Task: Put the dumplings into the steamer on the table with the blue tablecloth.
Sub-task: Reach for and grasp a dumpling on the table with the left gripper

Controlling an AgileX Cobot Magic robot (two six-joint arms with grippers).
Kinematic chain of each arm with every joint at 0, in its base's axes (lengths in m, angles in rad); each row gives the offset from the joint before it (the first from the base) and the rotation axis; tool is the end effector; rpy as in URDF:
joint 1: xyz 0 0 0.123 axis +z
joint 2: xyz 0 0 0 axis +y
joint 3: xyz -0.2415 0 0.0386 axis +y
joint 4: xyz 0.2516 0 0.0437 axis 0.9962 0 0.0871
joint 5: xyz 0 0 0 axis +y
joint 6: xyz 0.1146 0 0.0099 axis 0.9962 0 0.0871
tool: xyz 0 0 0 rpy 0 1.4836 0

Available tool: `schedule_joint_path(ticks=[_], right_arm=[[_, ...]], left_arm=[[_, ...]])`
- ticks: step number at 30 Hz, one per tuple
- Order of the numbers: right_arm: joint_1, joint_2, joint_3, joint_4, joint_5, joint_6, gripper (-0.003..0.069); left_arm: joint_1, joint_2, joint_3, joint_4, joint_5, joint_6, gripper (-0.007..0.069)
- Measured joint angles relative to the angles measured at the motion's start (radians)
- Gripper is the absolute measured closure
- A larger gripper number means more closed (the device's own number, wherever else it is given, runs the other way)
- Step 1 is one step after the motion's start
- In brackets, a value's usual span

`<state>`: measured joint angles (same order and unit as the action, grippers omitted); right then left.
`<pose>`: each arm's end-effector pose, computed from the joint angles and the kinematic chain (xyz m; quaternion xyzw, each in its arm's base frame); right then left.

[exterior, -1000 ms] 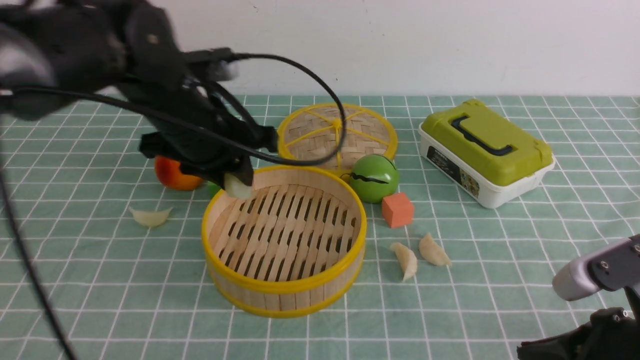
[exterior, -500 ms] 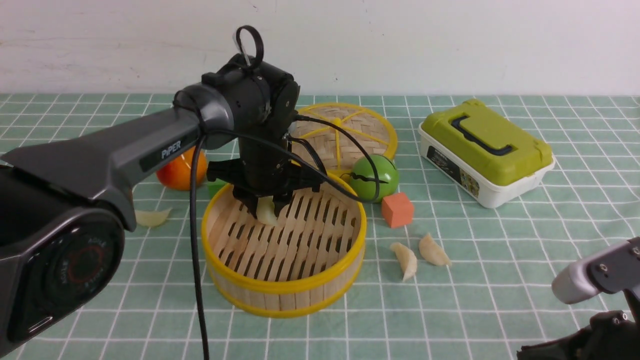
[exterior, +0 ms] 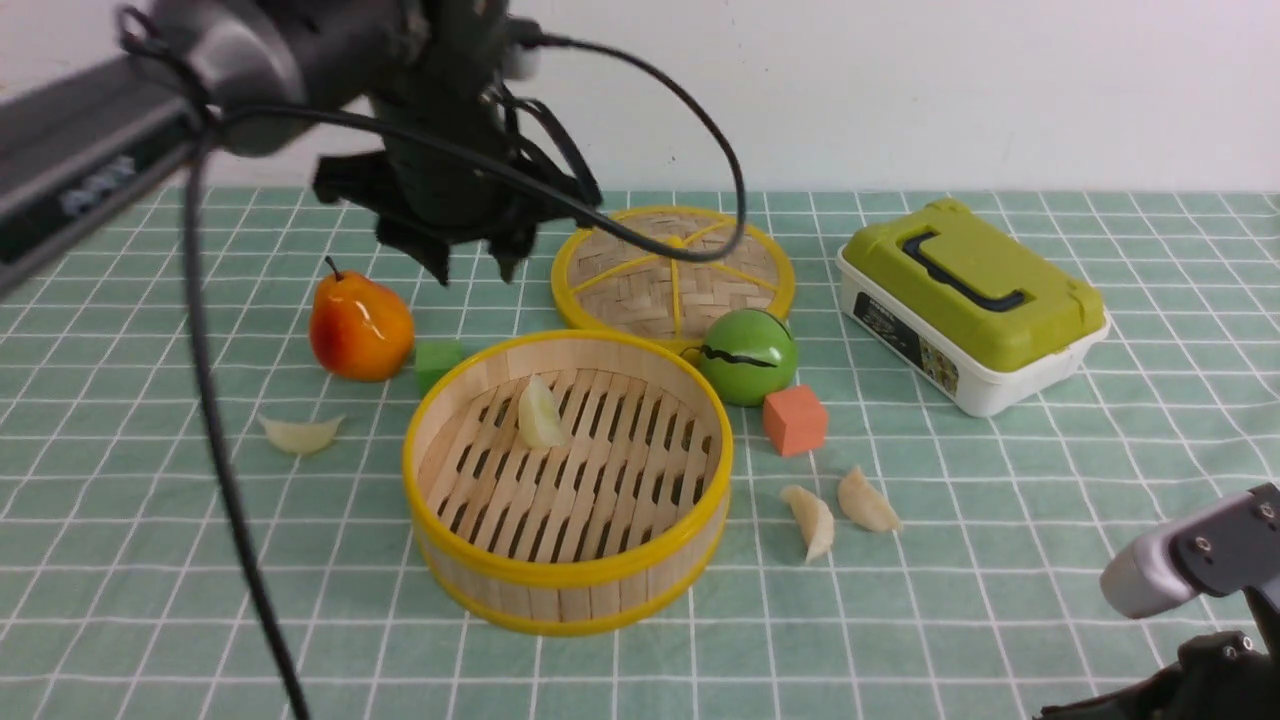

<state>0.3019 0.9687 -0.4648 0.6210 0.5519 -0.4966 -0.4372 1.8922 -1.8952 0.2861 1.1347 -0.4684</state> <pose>0.1863 0.0948 0.1761 -0.1683 0.9159 0.2016 0.3034 0.3945 -0.1519 0.2891 0.0096 0.9560 0.0136 0.2930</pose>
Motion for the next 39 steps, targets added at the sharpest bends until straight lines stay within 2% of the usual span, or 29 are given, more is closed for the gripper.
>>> schedule_joint_path(ticks=[4,6,7,8,10,13,18,24,32,36,39], right_arm=[[0.0,0.0,0.0,0.0,-0.001,0.0,0.0633],[0.0,0.0,0.0,0.0,-0.015,-0.001,0.0627],[0.0,0.0,0.0,0.0,-0.023,-0.001,0.0627],[0.0,0.0,0.0,0.0,-0.024,-0.001,0.0627],[0.0,0.0,0.0,0.0,-0.03,-0.002,0.0625],[0.0,0.0,0.0,0.0,-0.031,-0.003,0.0622],[0.0,0.0,0.0,0.0,-0.031,-0.003,0.0618],[0.0,0.0,0.0,0.0,-0.031,-0.003,0.0618],[0.0,0.0,0.0,0.0,-0.031,-0.003,0.0617],[0.0,0.0,0.0,0.0,-0.025,-0.003,0.0617],[0.0,0.0,0.0,0.0,-0.023,-0.003,0.0617]], left_arm=[[0.097,-0.117,0.198,0.02,-0.16,-0.109,0.0298],[0.218,-0.17,0.415,0.02,-0.363,-0.26,0.0302],[0.262,-0.174,0.49,0.003,-0.435,-0.312,0.0303],[0.271,-0.174,0.49,-0.002,-0.435,-0.321,0.0303],[0.338,-0.153,0.633,-0.082,-0.569,-0.39,0.0303],[0.353,-0.095,0.694,-0.177,-0.649,-0.417,0.0299],[0.352,-0.007,0.699,-0.207,-0.758,-0.421,0.0251],[0.353,0.054,0.688,-0.207,-0.841,-0.421,0.0192],[0.363,0.065,0.599,-0.168,-0.856,-0.423,0.0188],[0.378,0.069,0.57,-0.134,-0.832,-0.423,0.0192],[0.38,0.076,0.547,-0.101,-0.756,-0.41,0.0195]])
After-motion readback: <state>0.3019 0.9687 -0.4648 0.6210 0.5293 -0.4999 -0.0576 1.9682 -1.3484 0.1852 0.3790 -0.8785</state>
